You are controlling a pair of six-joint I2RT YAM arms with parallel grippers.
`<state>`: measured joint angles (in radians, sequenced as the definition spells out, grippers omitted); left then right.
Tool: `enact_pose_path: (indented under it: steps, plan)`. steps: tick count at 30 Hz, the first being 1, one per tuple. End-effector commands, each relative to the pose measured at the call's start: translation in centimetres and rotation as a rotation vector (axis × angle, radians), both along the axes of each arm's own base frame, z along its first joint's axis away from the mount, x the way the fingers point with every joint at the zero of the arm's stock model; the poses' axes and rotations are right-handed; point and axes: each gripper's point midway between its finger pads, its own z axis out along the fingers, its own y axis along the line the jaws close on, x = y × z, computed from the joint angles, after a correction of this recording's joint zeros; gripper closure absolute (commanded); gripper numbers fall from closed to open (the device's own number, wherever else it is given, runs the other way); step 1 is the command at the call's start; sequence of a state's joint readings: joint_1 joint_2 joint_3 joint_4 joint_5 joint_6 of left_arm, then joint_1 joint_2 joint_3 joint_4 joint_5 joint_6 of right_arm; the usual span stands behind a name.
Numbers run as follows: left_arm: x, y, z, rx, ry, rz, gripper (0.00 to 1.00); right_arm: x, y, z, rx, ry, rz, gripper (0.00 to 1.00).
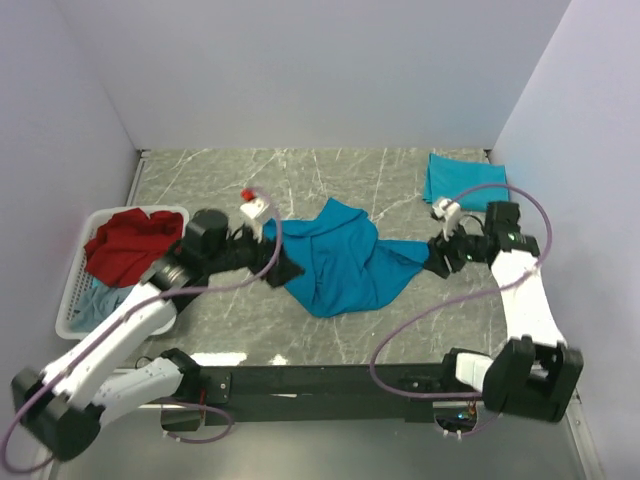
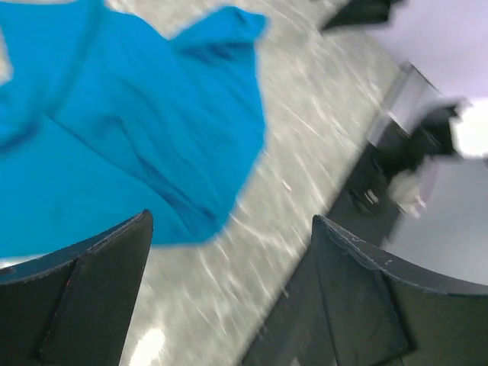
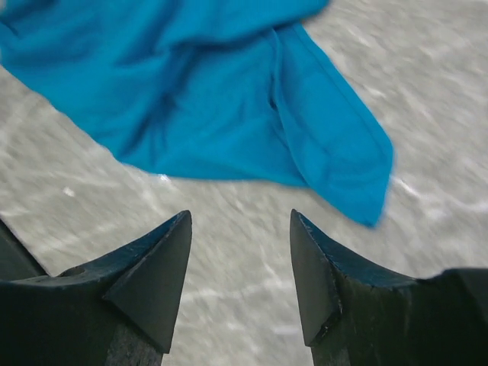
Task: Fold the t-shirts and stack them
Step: Flatten the tshirt out
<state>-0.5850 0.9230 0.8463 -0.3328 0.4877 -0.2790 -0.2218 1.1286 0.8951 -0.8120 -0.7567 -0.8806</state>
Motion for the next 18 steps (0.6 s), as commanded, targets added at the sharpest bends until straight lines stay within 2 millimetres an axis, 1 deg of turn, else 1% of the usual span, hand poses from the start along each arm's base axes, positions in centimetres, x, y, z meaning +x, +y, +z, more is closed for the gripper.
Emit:
enact_pose_path:
  steps: [1,2,3,4,5,6,7,8,9,10,11,12,13,14,15,16,17,18]
  plan:
    - [5.9,-1.0,-1.8,0.069,0.016,0.134,0.11,1.7,2.4,-0.2,0.105,0.116,0.000,0.39]
    - [7.4,-1.1,-2.6,0.096,0.029,0.164,0.11,3.3,2.2,0.2,0.097,0.094,-0.025,0.39]
    - [10.1,-1.4,-3.9,0.130,0.070,0.197,0.12,4.1,2.2,-0.2,0.072,0.112,-0.051,0.39]
    - [11.6,-1.5,-4.5,0.150,0.089,0.215,0.17,4.8,2.2,-1.2,0.080,0.168,-0.085,0.39]
    - [14.2,-1.9,-5.4,0.173,0.135,0.221,0.20,5.8,2.5,-0.6,0.067,0.159,-0.077,0.39]
    - [15.4,-2.2,-5.7,0.184,0.143,0.210,0.23,6.3,2.6,-0.8,0.060,0.174,-0.074,0.40]
    - [16.6,-2.4,-6.1,0.193,0.156,0.208,0.24,6.9,2.9,-1.2,0.053,0.203,-0.056,0.40]
    - [18.6,-3.0,-6.8,0.215,0.177,0.209,0.24,7.2,3.2,-1.6,0.036,0.217,-0.046,0.40]
    - [19.5,-3.1,-7.2,0.245,0.155,0.191,0.23,7.3,4.0,-2.0,0.011,0.230,-0.018,0.40]
    - [20.2,-3.4,-7.7,0.267,0.152,0.180,0.22,8.2,3.4,-3.0,-0.038,0.244,-0.035,0.40]
    - [21.3,-3.8,-8.7,0.295,0.172,0.165,0.22,8.4,4.1,-3.4,-0.064,0.246,-0.017,0.40]
    - [21.7,-4.0,-9.2,0.324,0.157,0.138,0.21,8.5,4.7,-4.6,-0.090,0.273,0.003,0.40]
    - [22.1,-4.0,-9.9,0.342,0.164,0.129,0.21,9.3,4.5,-4.7,-0.125,0.264,-0.004,0.40]
    - [22.9,-4.3,-11.2,0.367,0.177,0.127,0.21,9.5,4.8,-4.9,-0.133,0.272,0.000,0.40]
    - [23.1,-4.1,-12.2,0.392,0.185,0.125,0.21,9.7,4.9,-5.8,-0.144,0.298,0.002,0.40]
    - [23.5,-4.1,-12.9,0.405,0.191,0.134,0.21,10.1,5.1,-5.7,-0.150,0.296,0.002,0.40]
    - [23.9,-4.2,-14.2,0.427,0.200,0.136,0.21,10.3,5.2,-6.0,-0.160,0.300,0.005,0.40]
    - [23.9,-4.5,-14.8,0.440,0.199,0.125,0.22,10.3,5.2,-6.4,-0.164,0.315,0.009,0.40]
